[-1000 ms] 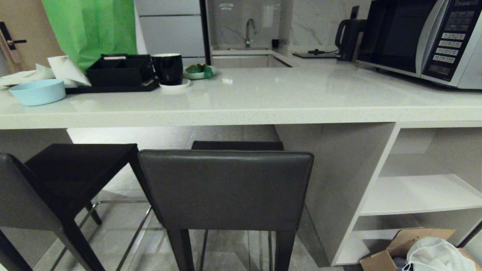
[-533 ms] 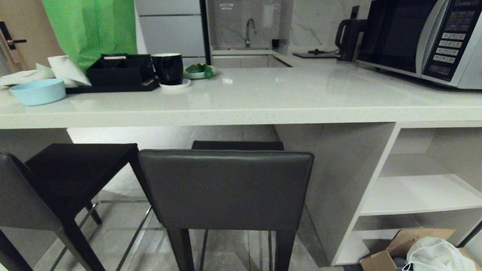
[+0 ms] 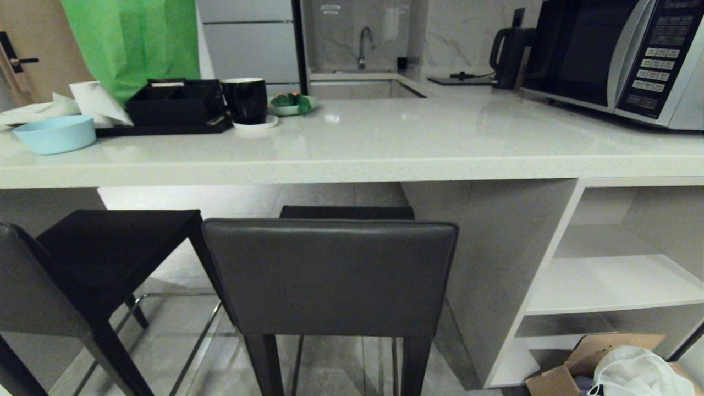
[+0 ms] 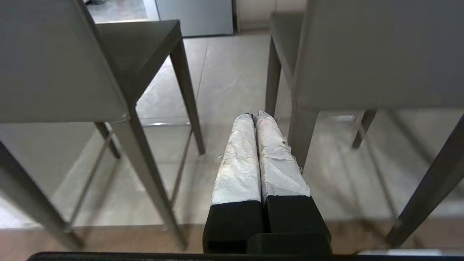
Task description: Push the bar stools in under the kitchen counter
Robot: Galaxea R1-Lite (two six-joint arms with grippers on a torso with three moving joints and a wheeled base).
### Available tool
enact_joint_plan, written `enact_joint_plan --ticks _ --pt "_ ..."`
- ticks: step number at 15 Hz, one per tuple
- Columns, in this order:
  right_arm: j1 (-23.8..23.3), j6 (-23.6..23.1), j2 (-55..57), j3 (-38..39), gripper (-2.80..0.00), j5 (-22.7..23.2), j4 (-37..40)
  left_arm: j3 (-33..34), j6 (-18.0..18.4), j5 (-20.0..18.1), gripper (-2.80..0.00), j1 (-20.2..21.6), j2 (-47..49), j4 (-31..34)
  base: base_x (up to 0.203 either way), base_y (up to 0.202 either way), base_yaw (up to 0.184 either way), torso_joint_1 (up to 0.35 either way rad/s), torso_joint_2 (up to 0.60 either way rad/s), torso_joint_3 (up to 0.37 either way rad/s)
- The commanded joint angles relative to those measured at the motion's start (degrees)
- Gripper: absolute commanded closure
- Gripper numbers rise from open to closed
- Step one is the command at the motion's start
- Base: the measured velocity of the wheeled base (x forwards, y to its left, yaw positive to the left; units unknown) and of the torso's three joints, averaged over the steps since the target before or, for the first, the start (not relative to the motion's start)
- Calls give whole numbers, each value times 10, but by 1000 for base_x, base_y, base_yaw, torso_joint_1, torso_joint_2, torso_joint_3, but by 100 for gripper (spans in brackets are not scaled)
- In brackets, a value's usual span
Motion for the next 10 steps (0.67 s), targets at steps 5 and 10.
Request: enact_joint_plan --ticks 5,10 --pt "0 26 1 1 0 -10 -2 7 -30 7 0 -1 0 -4 0 0 0 0 0 0" --pt "0 26 1 1 0 -10 -2 7 -32 7 0 -1 0 -4 0 0 0 0 0 0"
